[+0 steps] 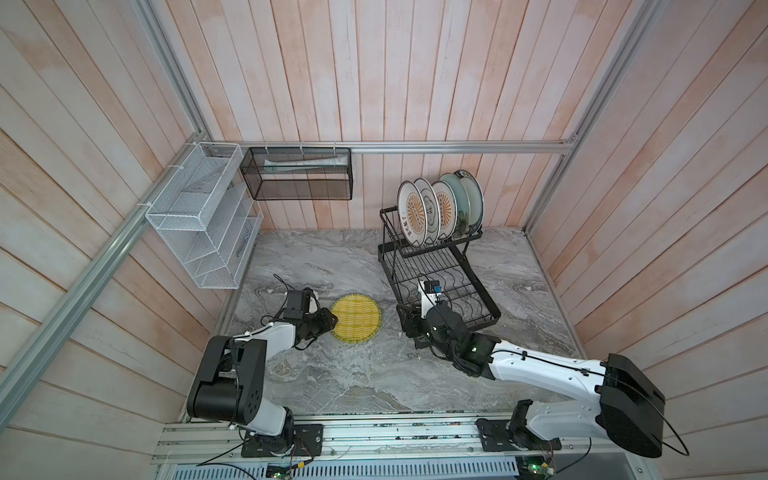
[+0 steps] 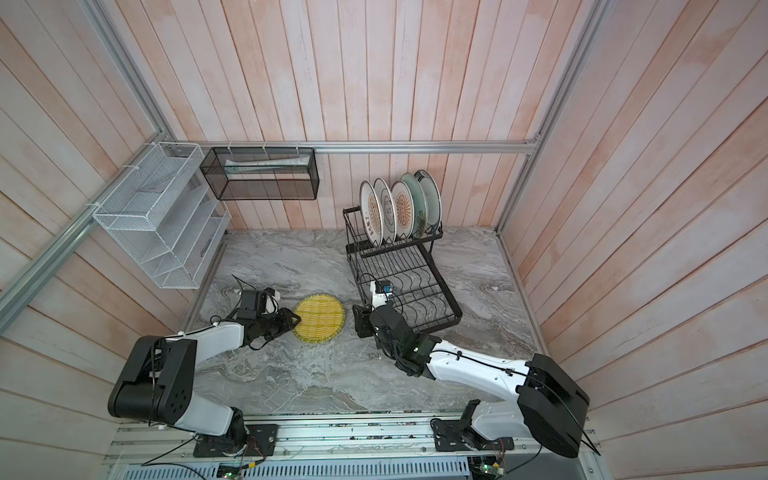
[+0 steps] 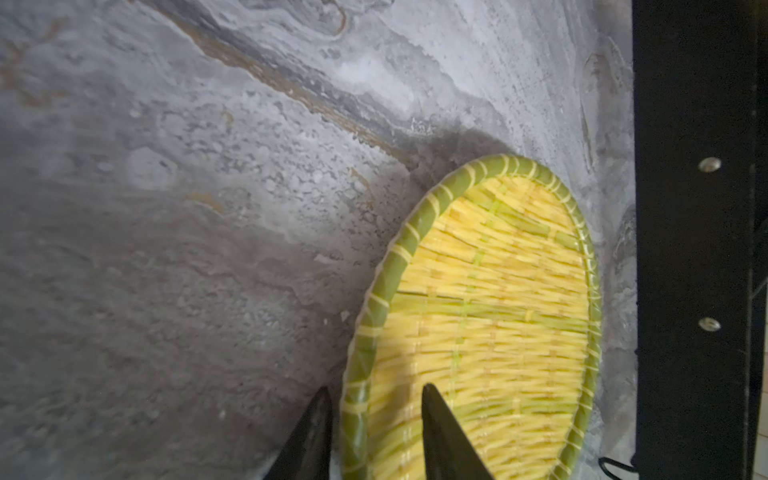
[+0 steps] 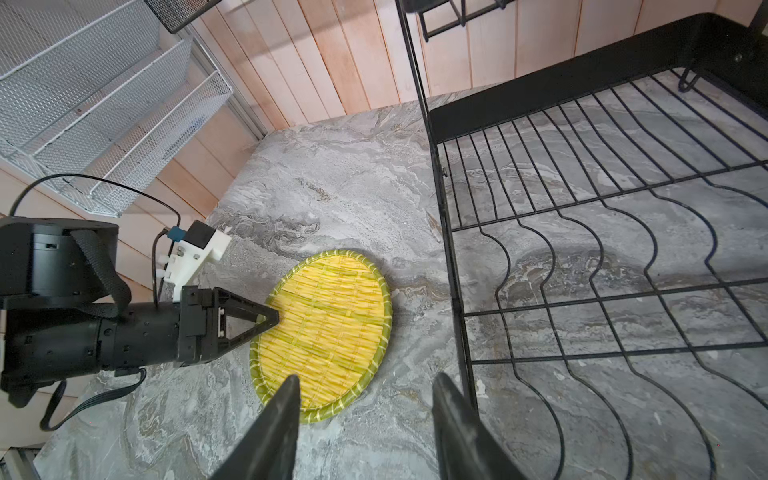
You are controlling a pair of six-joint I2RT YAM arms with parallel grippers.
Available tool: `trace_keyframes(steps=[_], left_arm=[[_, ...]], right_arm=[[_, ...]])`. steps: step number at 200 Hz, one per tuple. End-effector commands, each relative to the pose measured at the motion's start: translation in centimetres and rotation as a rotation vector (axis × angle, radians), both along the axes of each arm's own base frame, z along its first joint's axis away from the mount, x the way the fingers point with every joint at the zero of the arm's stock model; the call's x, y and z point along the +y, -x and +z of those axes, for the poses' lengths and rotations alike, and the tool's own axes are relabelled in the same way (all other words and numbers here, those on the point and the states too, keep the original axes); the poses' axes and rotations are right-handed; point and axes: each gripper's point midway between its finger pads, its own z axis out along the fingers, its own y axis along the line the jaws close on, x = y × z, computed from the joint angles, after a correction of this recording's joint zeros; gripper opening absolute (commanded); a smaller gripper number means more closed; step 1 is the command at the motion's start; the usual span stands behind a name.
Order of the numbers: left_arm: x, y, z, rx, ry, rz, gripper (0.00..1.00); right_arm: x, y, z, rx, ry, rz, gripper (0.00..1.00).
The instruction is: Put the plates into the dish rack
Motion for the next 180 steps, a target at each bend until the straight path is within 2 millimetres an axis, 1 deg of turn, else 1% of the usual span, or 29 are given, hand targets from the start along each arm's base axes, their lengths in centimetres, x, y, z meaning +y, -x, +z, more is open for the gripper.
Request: trace_keyframes(steps=[1,30,58,130,180], left_arm=[[-0.6,0.2,-0.5,0.003,0.048,-0.008,0.37],[-0.7,0.3,-1.0,0.014,0.062,-0.003,0.35],[-0.7,0.3,-1.0,0.010,0.076,0.000,0.32],[-0.5,0.2,-0.9,0.010,0.077,0.009,0.12],[-0.4,0.0,0.1,-0.011,0.092,0.005,0.05]], right_arm=[[0.0,-0.2,-0.5,0.017,0.001,-0.005,0.52],[0.1,-0.1,-0.5,0.021,-0.010,-0.003,0.52],[0.0,0.0,-0.6,0.023,-0.008,-0.002,0.52],[-0.2,0.0,-0.5,0.020,-0.010,-0.006,0.52],[-0.2,0.0,-0.4,0.017,-0.010,-0.007,0.52]])
